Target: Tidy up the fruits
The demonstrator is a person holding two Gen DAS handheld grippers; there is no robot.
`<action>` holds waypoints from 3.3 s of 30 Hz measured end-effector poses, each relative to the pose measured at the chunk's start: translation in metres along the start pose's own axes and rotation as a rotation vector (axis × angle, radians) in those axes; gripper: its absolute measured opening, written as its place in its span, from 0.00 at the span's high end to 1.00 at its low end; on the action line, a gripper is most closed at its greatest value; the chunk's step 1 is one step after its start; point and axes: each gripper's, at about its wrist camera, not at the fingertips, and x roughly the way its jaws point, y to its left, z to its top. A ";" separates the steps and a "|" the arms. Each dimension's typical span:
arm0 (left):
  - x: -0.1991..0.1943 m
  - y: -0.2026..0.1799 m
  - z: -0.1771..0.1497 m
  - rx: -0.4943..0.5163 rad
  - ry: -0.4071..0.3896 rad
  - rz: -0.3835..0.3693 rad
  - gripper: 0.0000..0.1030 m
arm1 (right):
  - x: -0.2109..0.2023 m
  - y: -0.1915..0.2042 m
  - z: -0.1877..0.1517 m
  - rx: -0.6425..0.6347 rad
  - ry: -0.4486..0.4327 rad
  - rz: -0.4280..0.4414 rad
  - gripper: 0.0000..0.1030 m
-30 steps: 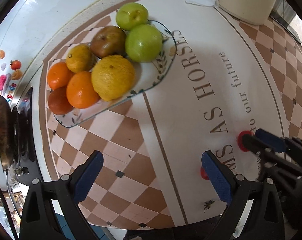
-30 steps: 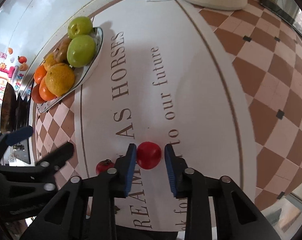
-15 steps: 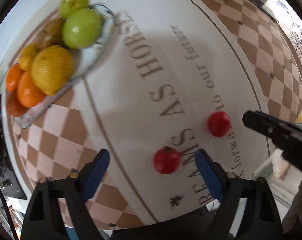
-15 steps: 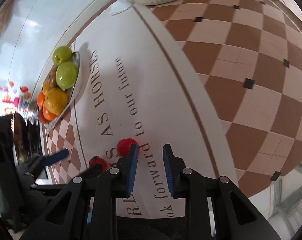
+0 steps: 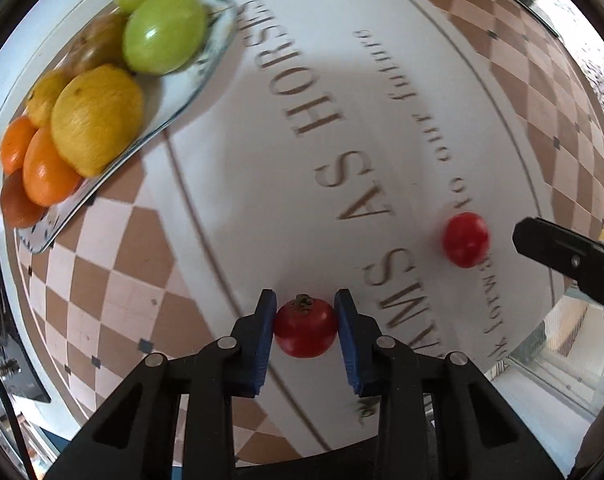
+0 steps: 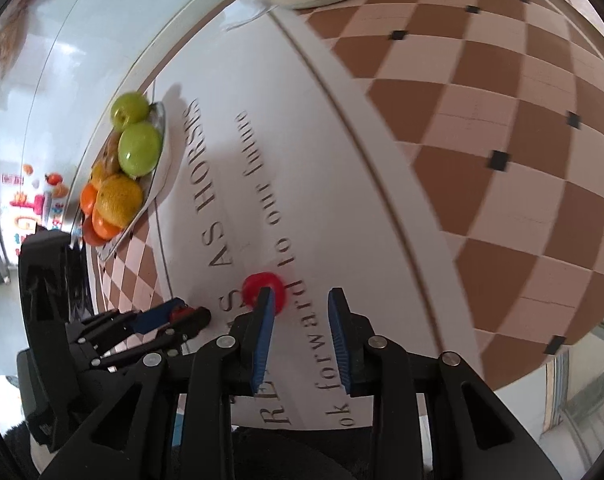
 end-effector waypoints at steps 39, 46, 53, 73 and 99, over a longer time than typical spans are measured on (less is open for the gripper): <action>0.016 0.089 0.000 -0.180 0.112 -0.223 0.57 | 0.040 0.049 -0.006 -0.211 0.030 -0.066 0.70; 0.010 0.076 -0.002 -0.105 0.063 -0.148 0.73 | 0.040 0.056 -0.006 -0.221 0.023 -0.082 0.70; -0.033 0.117 0.000 -0.246 -0.010 -0.235 0.73 | 0.027 0.088 0.010 -0.239 0.010 0.026 0.70; -0.034 0.319 -0.021 -0.842 -0.073 -0.446 0.73 | 0.129 0.268 0.032 -0.347 0.099 0.285 0.70; -0.046 0.320 -0.020 -0.789 -0.087 -0.256 0.56 | 0.091 0.260 0.025 -0.373 0.060 0.079 0.27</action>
